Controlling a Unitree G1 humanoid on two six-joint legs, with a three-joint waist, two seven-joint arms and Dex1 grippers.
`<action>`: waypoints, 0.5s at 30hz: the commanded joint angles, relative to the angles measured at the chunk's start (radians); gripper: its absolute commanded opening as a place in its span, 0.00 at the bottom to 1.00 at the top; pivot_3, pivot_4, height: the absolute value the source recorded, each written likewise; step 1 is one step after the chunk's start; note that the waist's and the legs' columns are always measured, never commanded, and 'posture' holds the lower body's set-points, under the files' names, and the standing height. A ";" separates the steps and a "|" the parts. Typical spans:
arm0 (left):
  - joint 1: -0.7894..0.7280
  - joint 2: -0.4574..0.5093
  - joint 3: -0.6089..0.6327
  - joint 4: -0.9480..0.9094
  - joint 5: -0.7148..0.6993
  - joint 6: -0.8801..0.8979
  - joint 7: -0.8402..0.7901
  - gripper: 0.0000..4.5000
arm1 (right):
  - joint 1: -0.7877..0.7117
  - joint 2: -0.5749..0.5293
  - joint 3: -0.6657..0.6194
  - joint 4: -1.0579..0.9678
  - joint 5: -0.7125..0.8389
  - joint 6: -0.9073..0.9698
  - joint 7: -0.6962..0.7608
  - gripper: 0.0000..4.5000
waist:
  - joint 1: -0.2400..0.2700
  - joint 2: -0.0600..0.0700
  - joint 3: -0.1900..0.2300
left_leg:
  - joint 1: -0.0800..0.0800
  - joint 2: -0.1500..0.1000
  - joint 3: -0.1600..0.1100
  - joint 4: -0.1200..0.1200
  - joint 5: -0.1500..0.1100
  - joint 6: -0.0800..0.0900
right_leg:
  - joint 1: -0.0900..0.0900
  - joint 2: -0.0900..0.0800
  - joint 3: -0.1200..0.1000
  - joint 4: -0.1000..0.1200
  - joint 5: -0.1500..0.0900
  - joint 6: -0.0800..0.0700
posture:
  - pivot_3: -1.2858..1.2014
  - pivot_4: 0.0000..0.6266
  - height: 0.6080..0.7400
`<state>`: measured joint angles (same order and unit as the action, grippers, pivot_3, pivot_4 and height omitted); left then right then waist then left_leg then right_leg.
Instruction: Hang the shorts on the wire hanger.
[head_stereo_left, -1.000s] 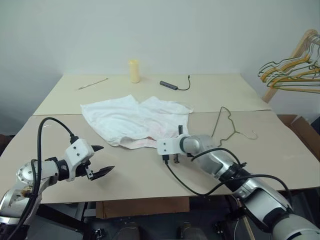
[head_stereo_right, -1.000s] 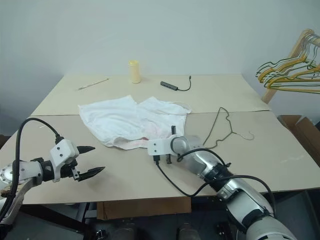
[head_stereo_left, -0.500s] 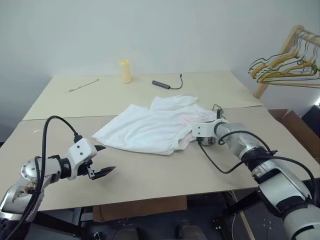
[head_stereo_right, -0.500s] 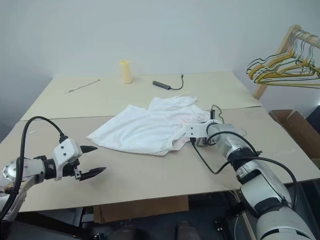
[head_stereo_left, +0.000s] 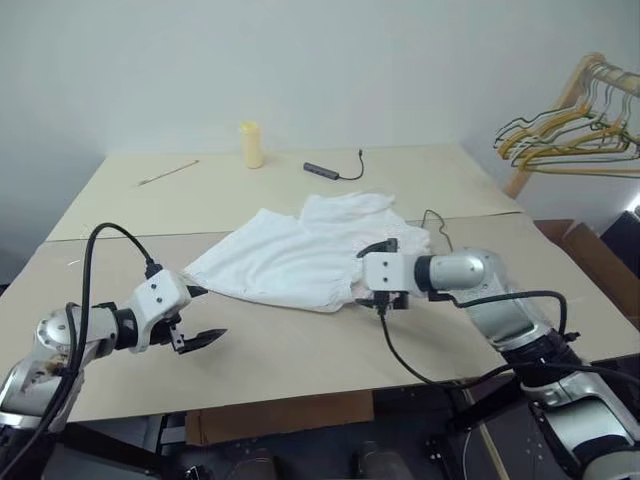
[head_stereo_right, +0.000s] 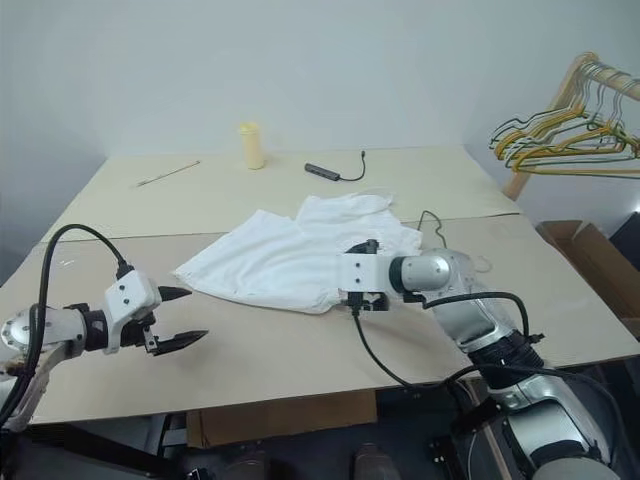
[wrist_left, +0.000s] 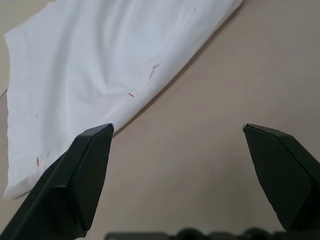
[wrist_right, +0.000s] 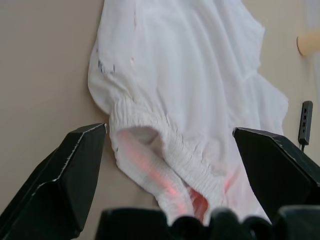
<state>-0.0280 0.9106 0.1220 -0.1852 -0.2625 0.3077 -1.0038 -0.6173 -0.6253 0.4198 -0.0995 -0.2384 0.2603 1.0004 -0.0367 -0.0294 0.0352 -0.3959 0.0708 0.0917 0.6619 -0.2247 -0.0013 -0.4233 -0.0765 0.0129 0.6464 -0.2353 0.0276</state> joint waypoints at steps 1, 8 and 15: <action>-0.034 0.017 -0.010 0.024 0.016 -0.027 -0.020 1.00 | -0.047 0.028 0.060 0.006 -0.086 0.020 -0.009 1.00 | -0.003 0.000 0.000 | 0.000 0.000 0.000 0.000 0.000 0.000 | 0.000 0.000 0.000 0.000 0.000 -0.001 | 0.52 0.00 1.00; -0.087 0.046 -0.048 0.113 0.080 -0.079 -0.051 1.00 | -0.121 0.116 0.187 0.139 -0.214 -0.037 -0.027 1.00 | -0.008 0.000 0.000 | -0.003 0.000 0.000 0.000 0.000 0.000 | -0.002 0.000 0.000 0.000 0.002 -0.004 | 0.52 0.00 1.00; -0.107 0.041 -0.045 0.160 0.086 -0.102 -0.054 1.00 | -0.142 0.132 0.235 0.226 -0.303 -0.071 -0.031 0.64 | -0.005 0.000 0.000 | -0.003 0.000 0.000 0.000 0.000 0.000 | -0.002 0.000 0.000 0.000 0.002 -0.004 | 0.53 0.00 1.00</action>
<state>-0.1100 0.9456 0.0623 -0.0255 -0.1797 0.2205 -1.0621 -0.7353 -0.4857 0.6665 0.1359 -0.5228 0.2063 0.9759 -0.0421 -0.0295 0.0352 -0.3992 0.0705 0.0921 0.6619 -0.2246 -0.0015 -0.4257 -0.0767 0.0125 0.6463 -0.2331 0.0237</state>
